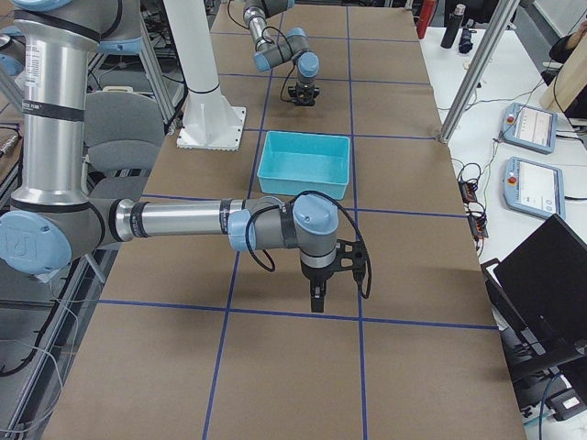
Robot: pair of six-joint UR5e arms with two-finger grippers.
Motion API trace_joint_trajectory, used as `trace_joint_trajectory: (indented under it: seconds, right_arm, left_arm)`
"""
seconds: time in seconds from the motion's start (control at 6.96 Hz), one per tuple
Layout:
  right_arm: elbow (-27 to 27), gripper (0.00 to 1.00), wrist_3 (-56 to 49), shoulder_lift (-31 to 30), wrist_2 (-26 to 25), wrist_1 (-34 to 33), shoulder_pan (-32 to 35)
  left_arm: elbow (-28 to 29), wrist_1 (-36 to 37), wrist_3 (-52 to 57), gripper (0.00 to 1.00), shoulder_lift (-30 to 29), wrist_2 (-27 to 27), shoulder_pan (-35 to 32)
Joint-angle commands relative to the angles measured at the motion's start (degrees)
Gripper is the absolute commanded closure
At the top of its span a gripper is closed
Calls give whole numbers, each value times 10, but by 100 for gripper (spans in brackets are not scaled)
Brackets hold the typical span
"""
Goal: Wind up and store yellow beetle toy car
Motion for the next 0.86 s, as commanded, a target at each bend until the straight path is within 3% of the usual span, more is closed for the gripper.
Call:
trace_joint_trajectory:
  seconds: [0.0, 0.14, 0.43, 0.72]
  right_arm:
    - [0, 0, 0, 0, 0, 0, 0]
    - [0, 0, 1, 0, 0, 0, 0]
    - [0, 0, 0, 0, 0, 0, 0]
    - [0, 0, 1, 0, 0, 0, 1]
  left_arm:
    - [-10, -3, 78, 100, 17, 0, -54]
    - [-8, -22, 120, 100, 30, -2, -67]
    - [-6, -151, 151, 100, 90, -62, -72]
    - [-5, -190, 162, 100, 106, -67, -78]
